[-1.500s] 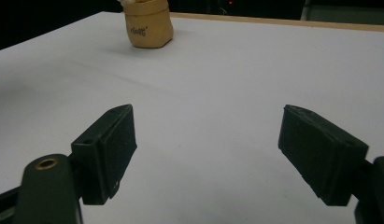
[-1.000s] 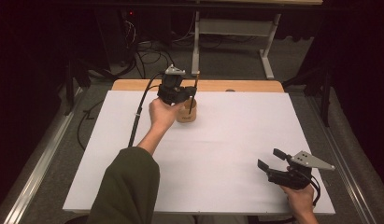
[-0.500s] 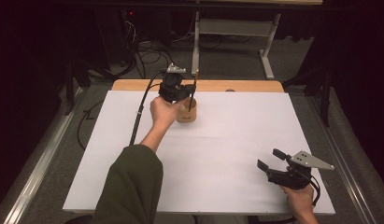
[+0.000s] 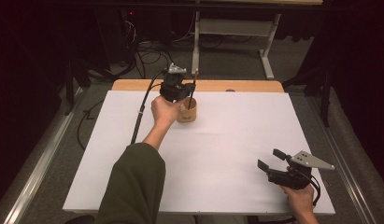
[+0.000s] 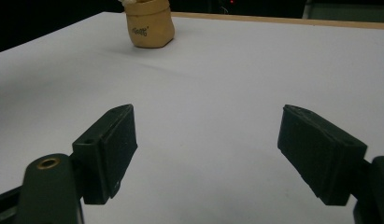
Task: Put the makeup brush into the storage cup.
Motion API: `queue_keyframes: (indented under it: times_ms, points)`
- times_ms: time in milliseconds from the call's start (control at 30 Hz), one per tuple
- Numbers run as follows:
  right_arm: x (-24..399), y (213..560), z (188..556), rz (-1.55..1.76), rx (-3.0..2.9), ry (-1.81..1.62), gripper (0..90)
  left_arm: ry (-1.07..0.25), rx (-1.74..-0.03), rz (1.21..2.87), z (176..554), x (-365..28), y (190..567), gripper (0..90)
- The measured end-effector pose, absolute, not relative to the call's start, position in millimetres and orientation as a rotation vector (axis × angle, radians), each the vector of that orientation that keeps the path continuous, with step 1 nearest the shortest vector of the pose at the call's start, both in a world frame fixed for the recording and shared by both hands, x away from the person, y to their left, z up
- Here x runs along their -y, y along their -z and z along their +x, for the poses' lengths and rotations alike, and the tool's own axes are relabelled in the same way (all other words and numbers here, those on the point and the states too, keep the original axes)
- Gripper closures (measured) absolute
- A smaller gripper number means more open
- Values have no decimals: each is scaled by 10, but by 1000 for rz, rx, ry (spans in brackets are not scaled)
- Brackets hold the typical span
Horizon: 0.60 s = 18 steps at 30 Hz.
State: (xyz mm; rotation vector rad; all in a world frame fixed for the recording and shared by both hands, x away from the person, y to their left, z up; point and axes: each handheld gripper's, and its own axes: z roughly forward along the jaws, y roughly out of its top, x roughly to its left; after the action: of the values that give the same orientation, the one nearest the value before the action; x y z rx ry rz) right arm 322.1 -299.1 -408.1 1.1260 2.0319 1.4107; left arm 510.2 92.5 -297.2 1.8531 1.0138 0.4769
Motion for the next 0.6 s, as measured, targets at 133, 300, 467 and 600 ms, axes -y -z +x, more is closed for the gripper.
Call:
queue_keyframes:
  times_ms: [133, 300, 467, 600]
  points:
    - [2978, 4079, 3222, 1129, -2032, -1411, 214, -491, -1017, 1845, 5114, -914, 2991, 827]
    - [2984, 4081, 3216, 1129, -2034, -1412, 214, -508, -1025, 1840, 5143, -896, 3027, 827]
    - [2985, 4078, 3219, 1123, -2035, -1415, 215, -524, -1027, 1842, 5166, -886, 3065, 827]
    - [2977, 4083, 3221, 1127, -2040, -1411, 215, -536, -1028, 1830, 5185, -878, 3079, 827]
